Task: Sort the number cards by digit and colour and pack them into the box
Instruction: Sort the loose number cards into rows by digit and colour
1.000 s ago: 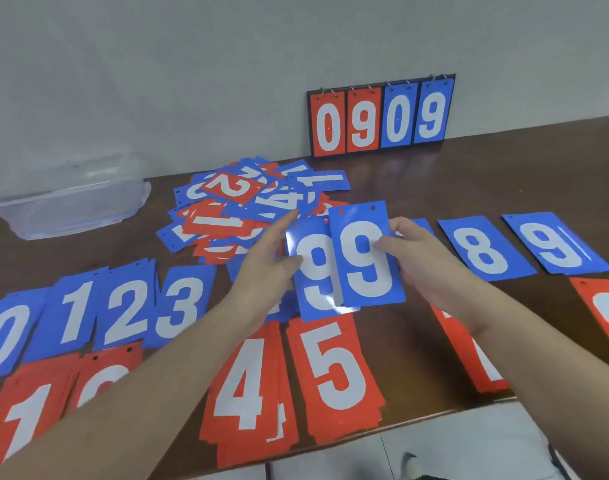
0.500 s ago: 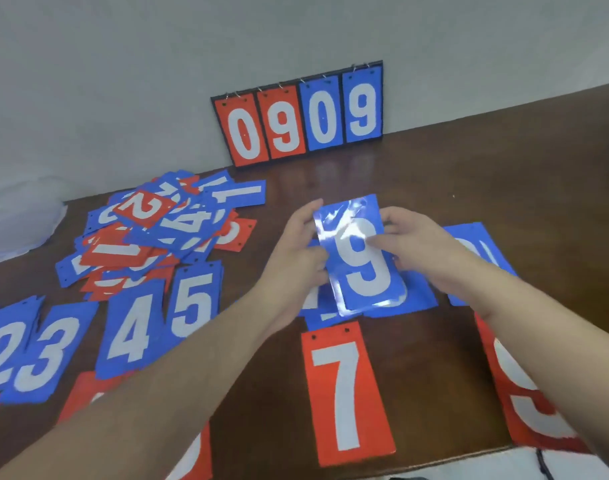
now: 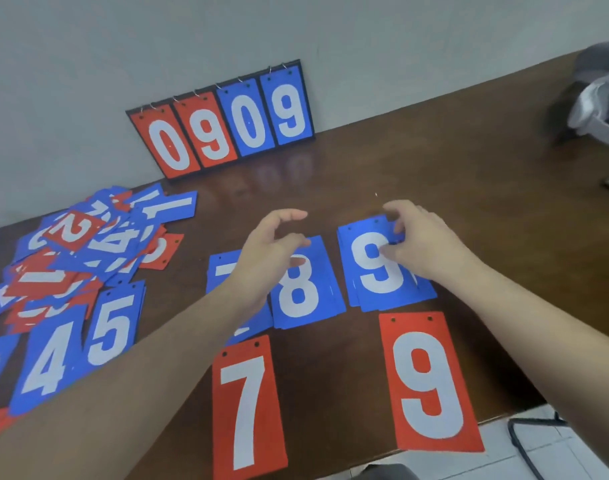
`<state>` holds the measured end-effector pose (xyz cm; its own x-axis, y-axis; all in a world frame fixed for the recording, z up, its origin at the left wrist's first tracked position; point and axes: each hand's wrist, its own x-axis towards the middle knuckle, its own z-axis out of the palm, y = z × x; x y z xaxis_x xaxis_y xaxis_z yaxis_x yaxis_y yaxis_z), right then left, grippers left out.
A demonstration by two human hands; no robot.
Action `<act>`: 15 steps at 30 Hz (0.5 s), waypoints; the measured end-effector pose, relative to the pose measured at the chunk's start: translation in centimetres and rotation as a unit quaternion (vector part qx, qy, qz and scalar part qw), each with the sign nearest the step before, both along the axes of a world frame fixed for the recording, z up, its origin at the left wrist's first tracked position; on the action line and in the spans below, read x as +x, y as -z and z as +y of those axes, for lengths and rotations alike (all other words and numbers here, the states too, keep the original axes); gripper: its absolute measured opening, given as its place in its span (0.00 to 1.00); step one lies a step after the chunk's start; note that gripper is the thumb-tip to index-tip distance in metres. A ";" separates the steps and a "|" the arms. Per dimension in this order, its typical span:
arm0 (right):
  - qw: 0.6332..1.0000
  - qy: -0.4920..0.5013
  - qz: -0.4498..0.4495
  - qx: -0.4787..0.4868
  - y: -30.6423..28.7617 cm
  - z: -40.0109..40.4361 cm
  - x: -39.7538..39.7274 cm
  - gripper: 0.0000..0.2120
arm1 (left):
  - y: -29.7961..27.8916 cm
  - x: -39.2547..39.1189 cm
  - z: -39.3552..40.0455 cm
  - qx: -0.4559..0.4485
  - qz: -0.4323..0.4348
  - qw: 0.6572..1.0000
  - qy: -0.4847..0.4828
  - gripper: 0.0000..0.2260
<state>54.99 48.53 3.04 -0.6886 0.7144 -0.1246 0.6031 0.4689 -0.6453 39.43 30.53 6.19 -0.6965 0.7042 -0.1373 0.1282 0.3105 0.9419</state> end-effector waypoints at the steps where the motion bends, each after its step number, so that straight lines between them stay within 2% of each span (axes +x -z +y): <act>1: 0.999 -0.002 -0.007 0.035 0.0 -0.1 0.0 0.34 | 0.1 -0.3 -0.1 0.001 0.021 1.000 -0.012 0.15; 4: 0.998 -0.013 0.004 0.067 -0.4 -0.5 -0.6 0.38 | 0.3 -1.7 -0.9 -0.012 0.070 0.996 -0.044 0.14; 11: 0.991 -0.099 0.062 0.060 -0.3 -3.2 -5.5 0.20 | 0.5 -6.8 -6.0 -0.029 0.075 0.990 -0.111 0.12; 15: 0.985 -0.146 0.068 0.061 -0.5 -6.8 -10.0 0.17 | 0.6 -10.4 -10.8 -0.035 0.084 0.984 -0.154 0.11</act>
